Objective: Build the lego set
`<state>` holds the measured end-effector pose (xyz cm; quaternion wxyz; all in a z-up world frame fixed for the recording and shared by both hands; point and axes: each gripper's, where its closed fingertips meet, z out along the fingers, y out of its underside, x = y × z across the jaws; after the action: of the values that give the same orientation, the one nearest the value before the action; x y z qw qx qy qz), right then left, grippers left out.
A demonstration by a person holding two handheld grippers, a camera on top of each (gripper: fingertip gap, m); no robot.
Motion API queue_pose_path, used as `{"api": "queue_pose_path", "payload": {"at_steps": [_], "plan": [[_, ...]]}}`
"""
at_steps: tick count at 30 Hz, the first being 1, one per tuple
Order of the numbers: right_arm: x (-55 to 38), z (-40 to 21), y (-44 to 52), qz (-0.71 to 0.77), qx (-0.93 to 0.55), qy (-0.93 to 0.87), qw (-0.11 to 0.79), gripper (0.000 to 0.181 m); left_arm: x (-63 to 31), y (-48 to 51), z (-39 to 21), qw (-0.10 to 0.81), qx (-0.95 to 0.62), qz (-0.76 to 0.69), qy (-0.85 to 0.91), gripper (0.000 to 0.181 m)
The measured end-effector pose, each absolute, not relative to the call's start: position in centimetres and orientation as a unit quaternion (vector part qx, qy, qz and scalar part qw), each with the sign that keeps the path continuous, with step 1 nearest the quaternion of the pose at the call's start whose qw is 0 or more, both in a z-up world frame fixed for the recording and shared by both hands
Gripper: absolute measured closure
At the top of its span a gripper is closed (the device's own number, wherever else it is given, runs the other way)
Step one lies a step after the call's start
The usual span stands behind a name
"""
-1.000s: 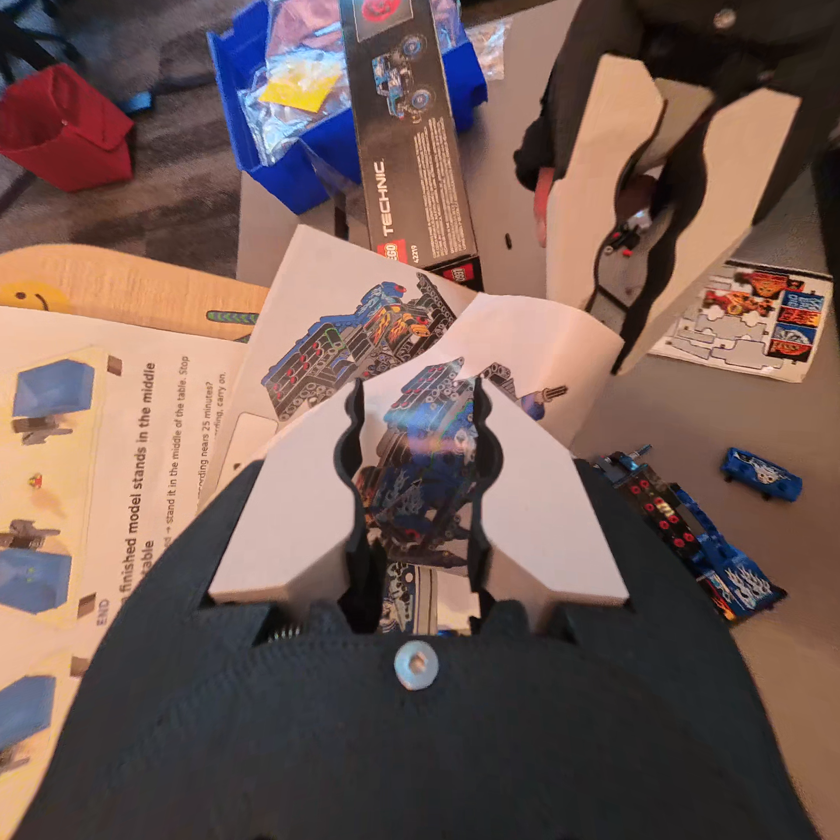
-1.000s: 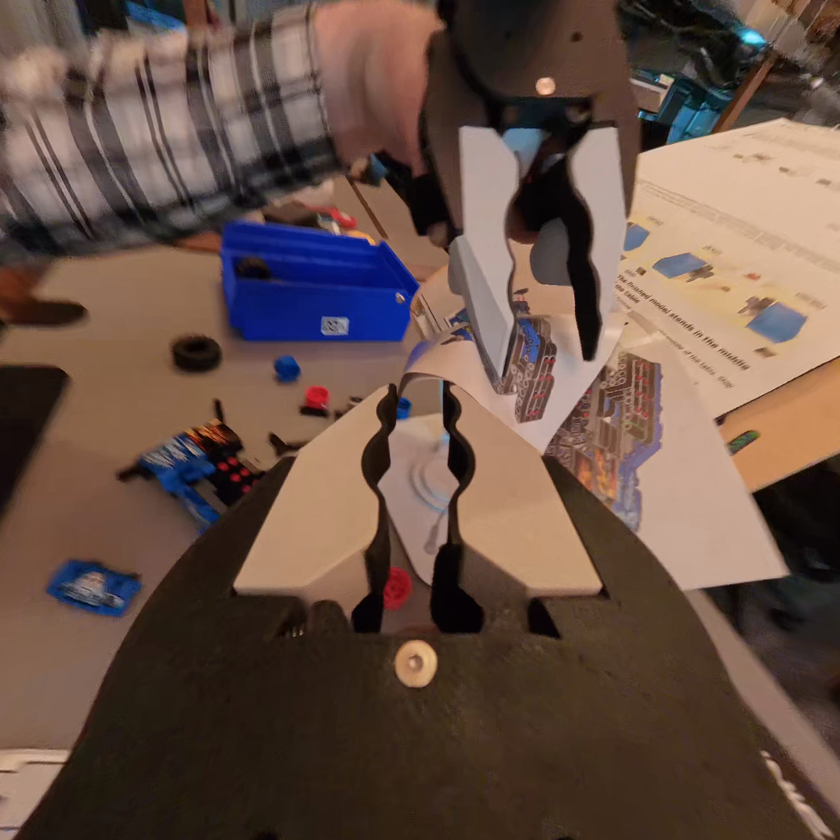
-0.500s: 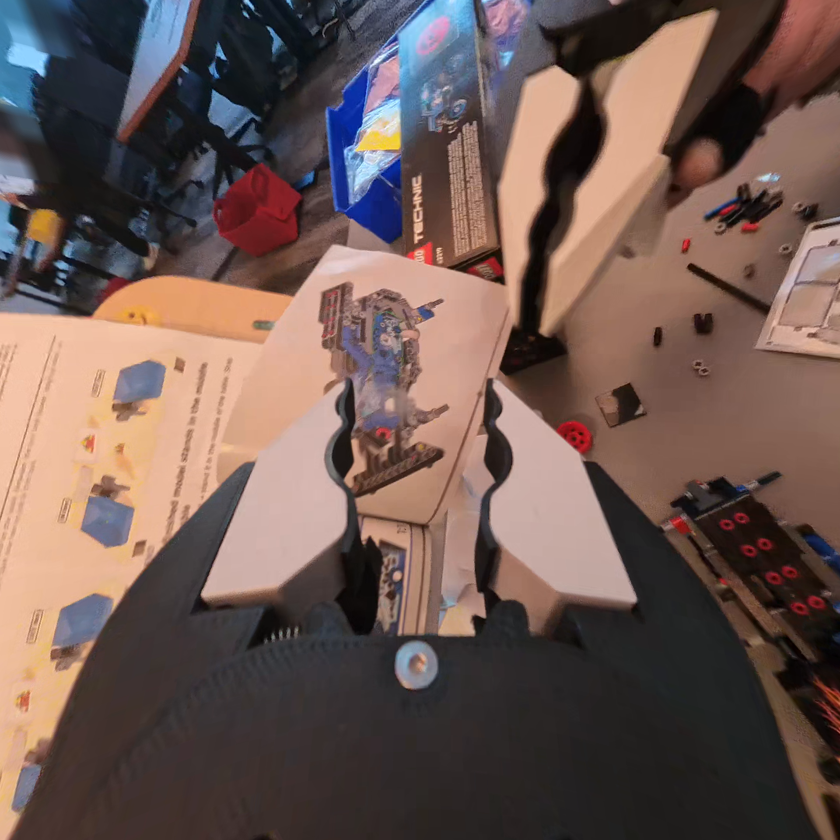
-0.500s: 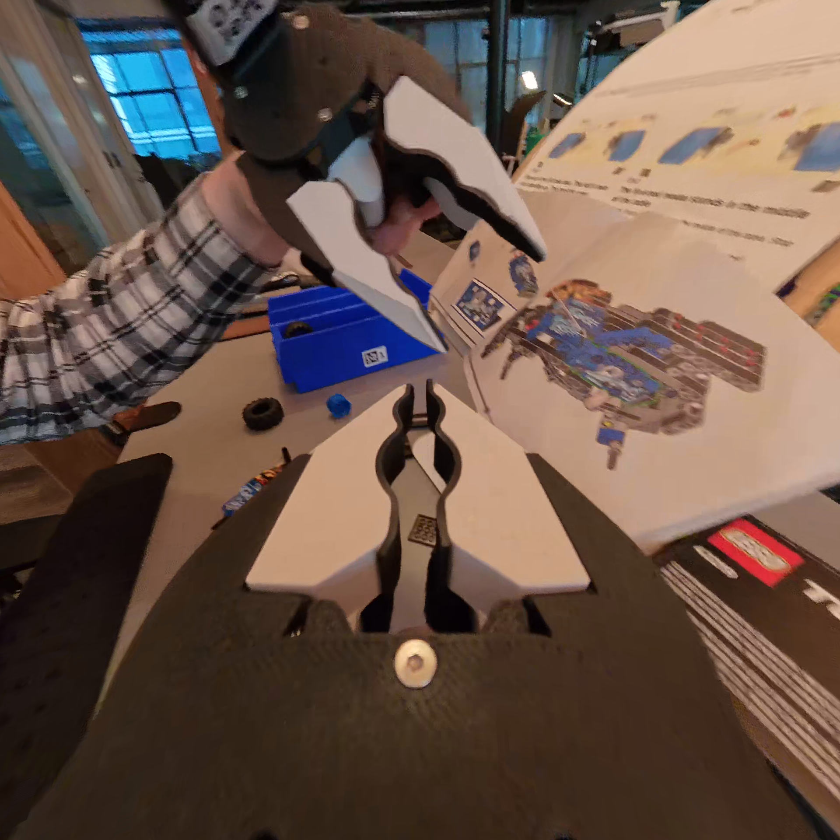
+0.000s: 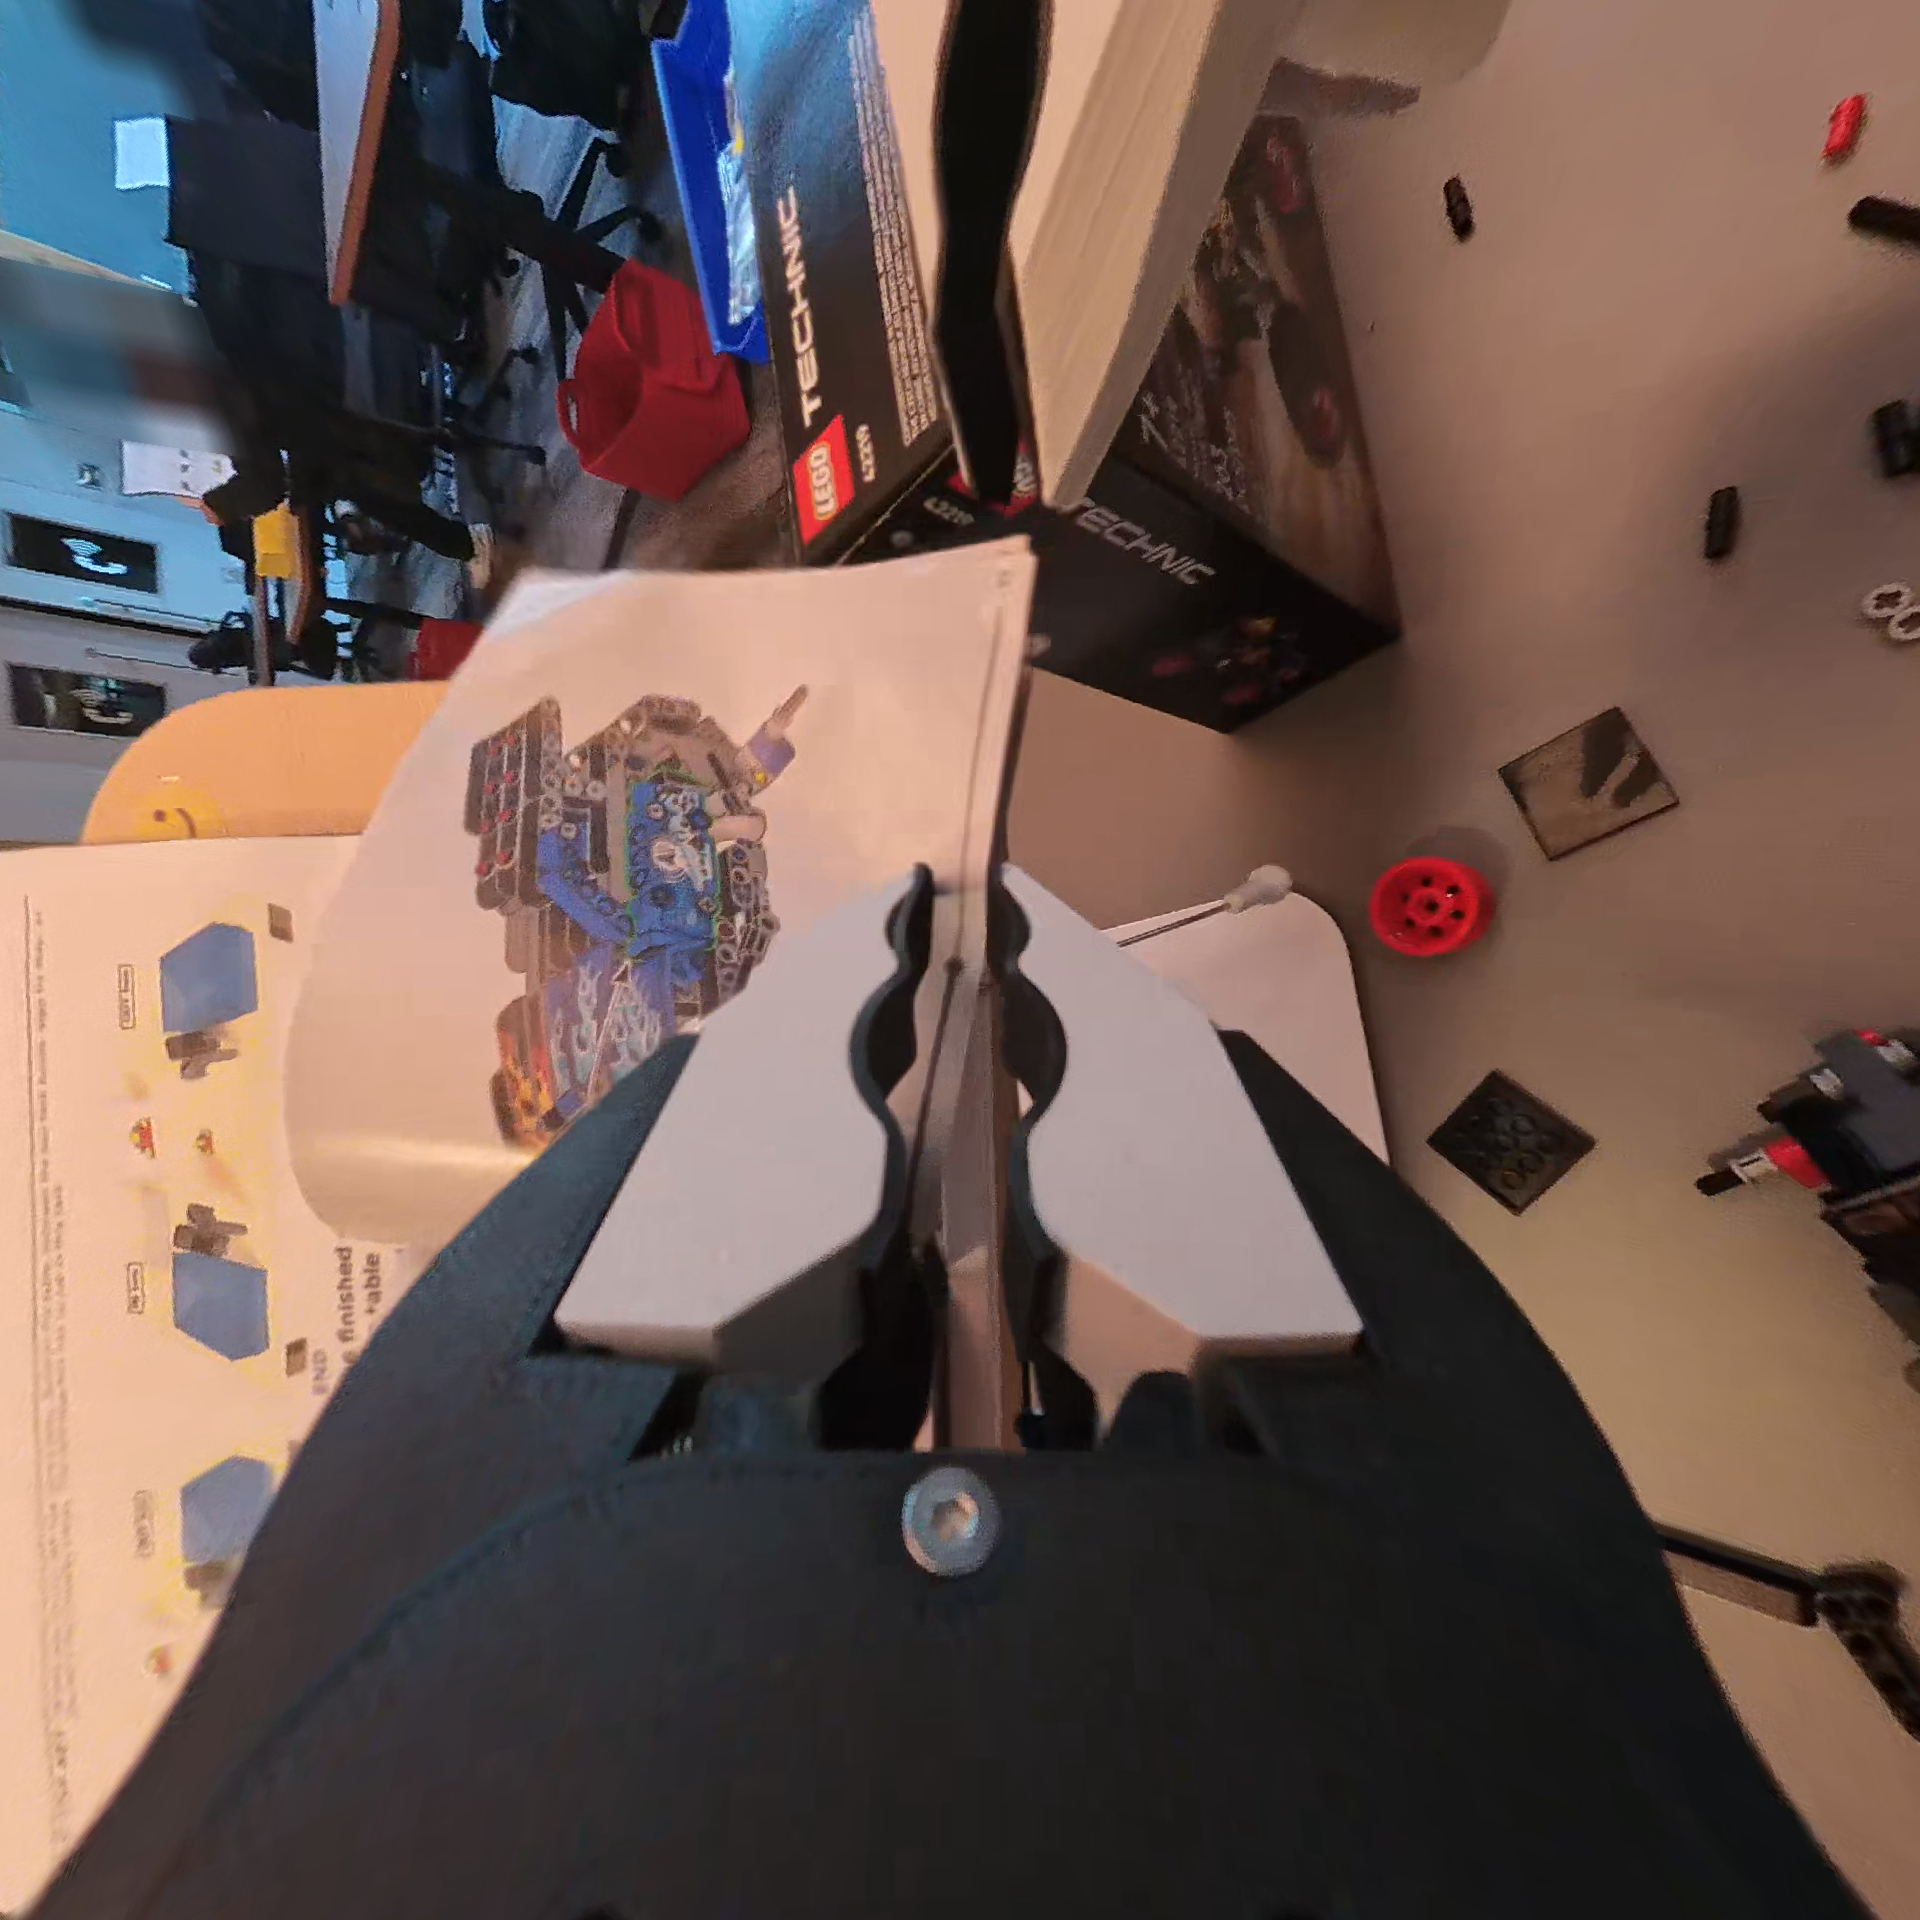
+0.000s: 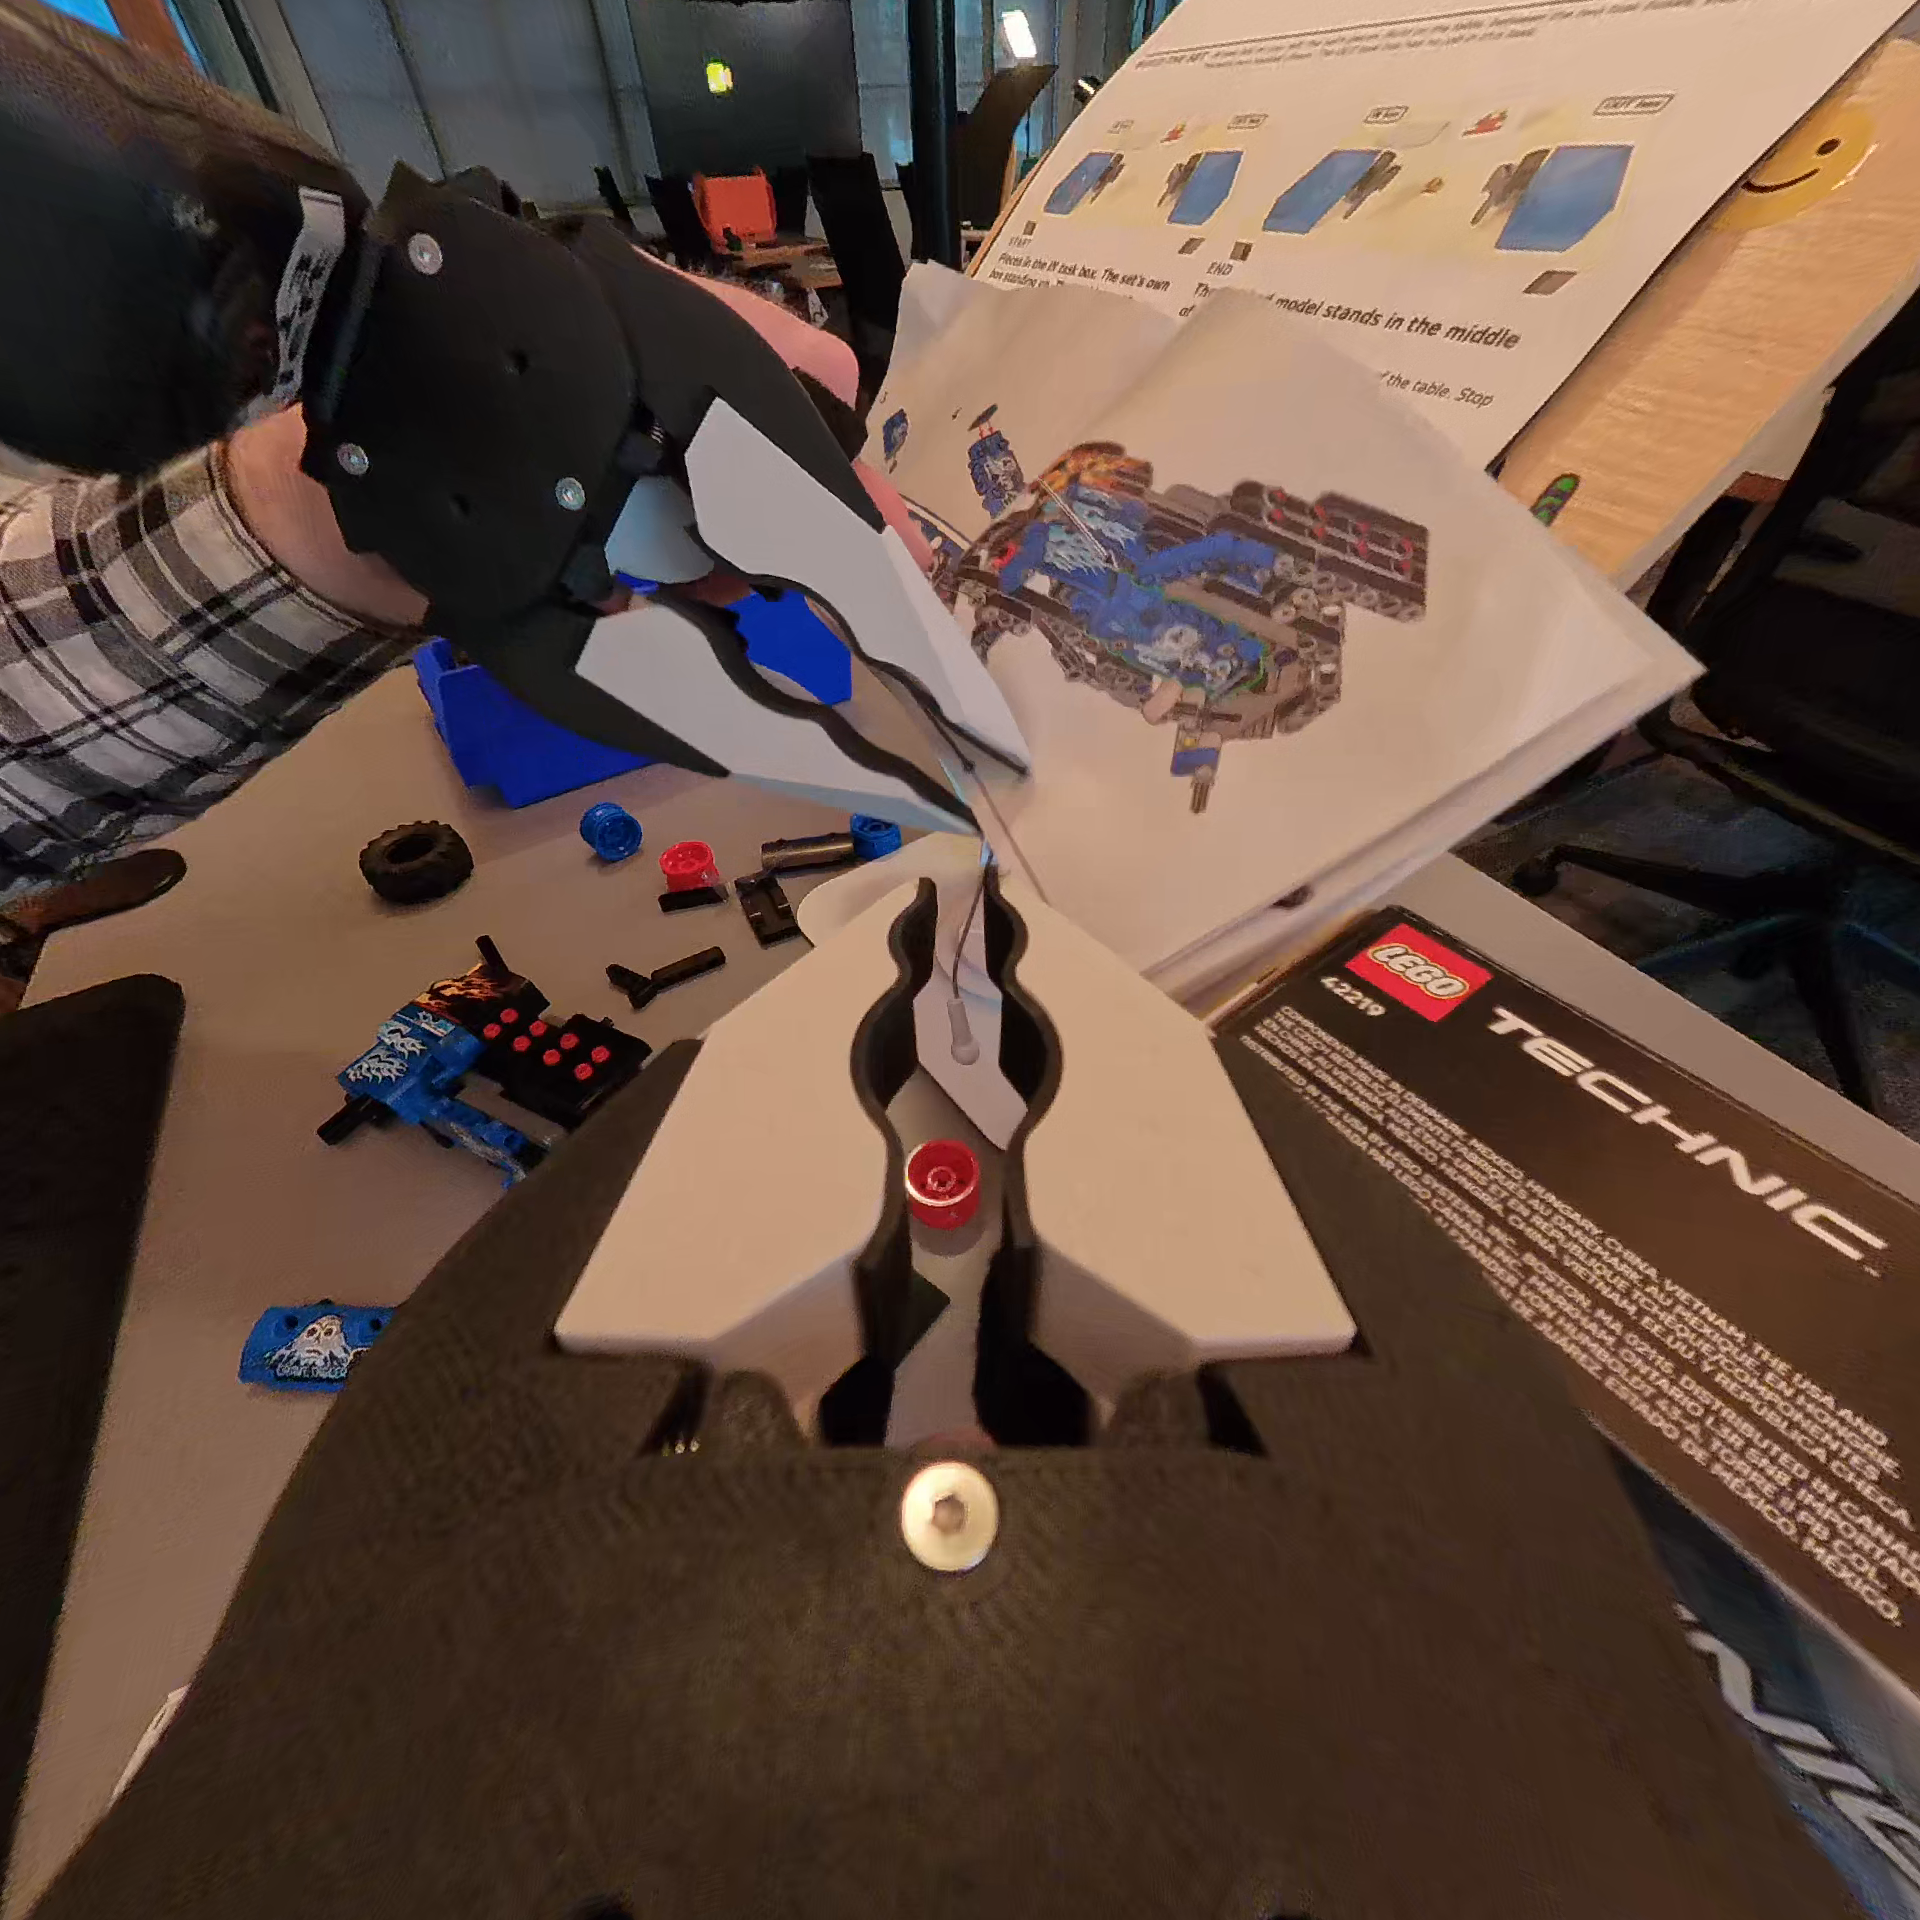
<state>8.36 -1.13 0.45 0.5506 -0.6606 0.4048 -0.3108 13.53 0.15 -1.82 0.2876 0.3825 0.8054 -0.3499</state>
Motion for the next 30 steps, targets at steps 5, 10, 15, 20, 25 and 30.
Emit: {"api": "queue_pose_path", "payload": {"at_steps": [5, 10, 15, 20, 25, 30], "plan": [[8.4, 0.6, -1.4, -0.308, -0.658, 0.408, 0.553, 0.173, 13.5, 0.6, -2.2, 0.25, 0.373, -0.356, 0.82, 0.18], [8.3, 0.7, -1.8, -0.31, -0.652, 0.416, 0.553, 0.17, 13.0, 0.9, -1.8, 0.203, 0.343, -0.402, 0.824, 0.181], [8.3, 1.1, -2.2, -0.307, -0.639, 0.427, 0.562, 0.161, 12.7, 1.4, -0.3, 0.15, 0.307, -0.462, 0.819, 0.181], [8.7, 2.0, -1.4, -0.269, -0.606, 0.442, 0.604, 0.15, 11.8, 2.1, 1.4, 0.135, 0.303, -0.516, 0.79, 0.181], [8.6, 4.6, -0.4, -0.191, -0.54, 0.428, 0.699, 0.139, 11.0, 2.9, 2.0, 0.161, 0.319, -0.539, 0.763, 0.181], [8.8, 4.5, -0.1, -0.169, -0.523, 0.437, 0.712, 0.139, 10.7, 3.2, 2.2, 0.191, 0.332, -0.55, 0.743, 0.181]]}}
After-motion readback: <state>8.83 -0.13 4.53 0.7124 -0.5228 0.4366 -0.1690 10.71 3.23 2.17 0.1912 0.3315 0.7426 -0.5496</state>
